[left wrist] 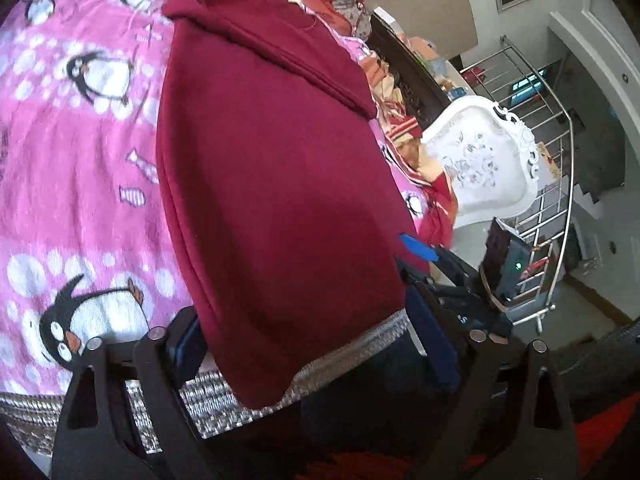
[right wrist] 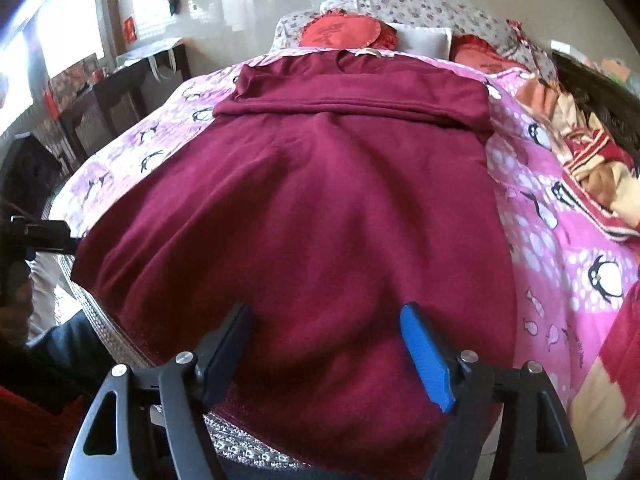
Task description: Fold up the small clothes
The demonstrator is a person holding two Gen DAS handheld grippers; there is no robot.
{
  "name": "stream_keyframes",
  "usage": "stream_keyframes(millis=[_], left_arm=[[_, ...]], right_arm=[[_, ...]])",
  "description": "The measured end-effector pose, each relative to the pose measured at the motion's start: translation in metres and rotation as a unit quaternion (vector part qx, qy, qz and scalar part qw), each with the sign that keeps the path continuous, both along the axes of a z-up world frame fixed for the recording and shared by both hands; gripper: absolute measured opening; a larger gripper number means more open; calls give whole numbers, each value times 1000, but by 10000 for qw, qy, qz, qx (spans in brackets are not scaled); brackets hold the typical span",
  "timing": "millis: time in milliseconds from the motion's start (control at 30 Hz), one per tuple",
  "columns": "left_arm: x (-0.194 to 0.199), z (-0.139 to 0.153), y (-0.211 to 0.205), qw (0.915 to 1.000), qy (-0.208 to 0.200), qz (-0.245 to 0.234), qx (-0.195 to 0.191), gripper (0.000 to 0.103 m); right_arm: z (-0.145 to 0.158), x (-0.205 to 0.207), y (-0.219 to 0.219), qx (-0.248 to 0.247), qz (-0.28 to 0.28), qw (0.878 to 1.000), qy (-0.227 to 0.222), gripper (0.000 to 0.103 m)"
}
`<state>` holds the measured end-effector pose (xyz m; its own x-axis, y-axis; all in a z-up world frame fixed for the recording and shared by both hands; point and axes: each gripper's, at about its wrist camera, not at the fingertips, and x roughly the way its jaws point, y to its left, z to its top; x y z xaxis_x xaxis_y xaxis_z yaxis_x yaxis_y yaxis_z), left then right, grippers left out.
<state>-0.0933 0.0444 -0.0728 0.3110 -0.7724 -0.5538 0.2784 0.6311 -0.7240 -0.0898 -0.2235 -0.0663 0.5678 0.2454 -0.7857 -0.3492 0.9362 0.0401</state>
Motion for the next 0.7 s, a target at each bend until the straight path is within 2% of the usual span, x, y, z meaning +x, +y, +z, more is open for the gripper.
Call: stream_keyframes(millis=[33, 100, 133, 267, 333, 400, 467, 533, 633, 700], left_arm=[[3, -1, 1, 9999, 4, 138, 52, 82], [6, -5, 6, 9992, 101, 367, 121, 65], [8, -6, 6, 9990, 105, 400, 163, 63], [6, -7, 1, 9971, -26, 481, 596, 41], [6, -10, 1, 9955, -65, 561, 755, 30], [6, -12, 0, 9925, -105, 659, 1025, 11], [3, -11, -2, 9905, -176, 680, 1183, 10], [0, -9, -2, 9879, -289, 685, 1360, 9], [-2, -5, -10, 9847, -445, 658, 1549, 9], [-2, -6, -10, 9843, -453, 657, 1576, 9]], right_arm=[[1, 0, -1, 28, 0, 10000, 5, 75], [5, -1, -5, 118, -16, 9999, -12, 73], [12, -4, -8, 196, -58, 9998, -81, 71], [36, -30, -35, 291, -453, 9968, -588, 70], [37, -39, -52, 372, -684, 9955, -539, 70], [30, -47, -70, 528, -937, 9936, -331, 70], [25, -51, -81, 666, -1152, 9909, -220, 70], [22, -53, -92, 1040, -1294, 9859, -191, 70], [14, -49, -93, 1512, -1096, 9824, -46, 69], [7, -46, -92, 1539, -1104, 9819, 62, 69]])
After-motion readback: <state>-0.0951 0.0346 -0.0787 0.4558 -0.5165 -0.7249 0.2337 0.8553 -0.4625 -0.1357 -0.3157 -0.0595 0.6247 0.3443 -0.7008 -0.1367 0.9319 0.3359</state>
